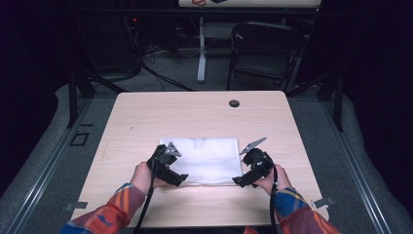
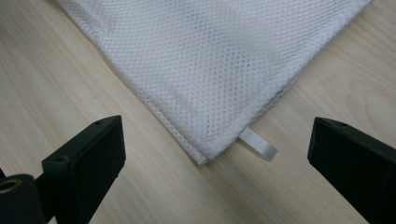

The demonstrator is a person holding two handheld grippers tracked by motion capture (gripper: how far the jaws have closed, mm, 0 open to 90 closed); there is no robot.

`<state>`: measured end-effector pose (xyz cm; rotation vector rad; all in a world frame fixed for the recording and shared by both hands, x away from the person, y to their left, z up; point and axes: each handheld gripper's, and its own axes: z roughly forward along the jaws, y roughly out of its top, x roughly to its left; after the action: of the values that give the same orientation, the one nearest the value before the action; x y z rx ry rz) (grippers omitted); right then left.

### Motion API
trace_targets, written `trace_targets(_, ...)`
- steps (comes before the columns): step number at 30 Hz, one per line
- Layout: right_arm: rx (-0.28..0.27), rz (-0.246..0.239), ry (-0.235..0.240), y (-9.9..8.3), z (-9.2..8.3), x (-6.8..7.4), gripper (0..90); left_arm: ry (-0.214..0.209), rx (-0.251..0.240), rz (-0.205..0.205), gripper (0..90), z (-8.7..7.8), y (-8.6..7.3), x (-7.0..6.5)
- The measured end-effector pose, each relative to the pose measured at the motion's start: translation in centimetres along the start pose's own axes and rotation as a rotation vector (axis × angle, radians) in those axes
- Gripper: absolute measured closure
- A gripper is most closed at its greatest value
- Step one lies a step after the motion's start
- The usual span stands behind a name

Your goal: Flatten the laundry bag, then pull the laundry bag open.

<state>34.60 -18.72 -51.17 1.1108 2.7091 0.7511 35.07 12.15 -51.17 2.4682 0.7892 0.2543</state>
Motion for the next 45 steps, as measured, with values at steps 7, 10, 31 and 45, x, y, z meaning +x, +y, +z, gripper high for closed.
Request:
trace_targets(7, -0.006, 0.006, 0.001, -0.1, -0.1, -0.2, 5.7, -0.023, 0.034, 0.021, 14.6, 1.6, 0.5, -0.3)
trace_targets(10, -0.004, 0.006, 0.005, -0.1, -0.1, -0.2, 6.3, -0.025, 0.042, 0.028, 15.5, 1.8, 0.5, -0.4)
trace_targets(31, 0.006, -0.008, 0.026, 0.0, 0.2, 0.1, 15.0, -0.105, 0.118, 0.171, 41.0, 4.6, 1.5, -2.2)
trace_targets(45, 0.009, -0.022, 0.024, 0.0, 0.2, 0.2, 17.9, -0.096, 0.148, 0.235, 69.5, 5.7, 1.5, -2.9)
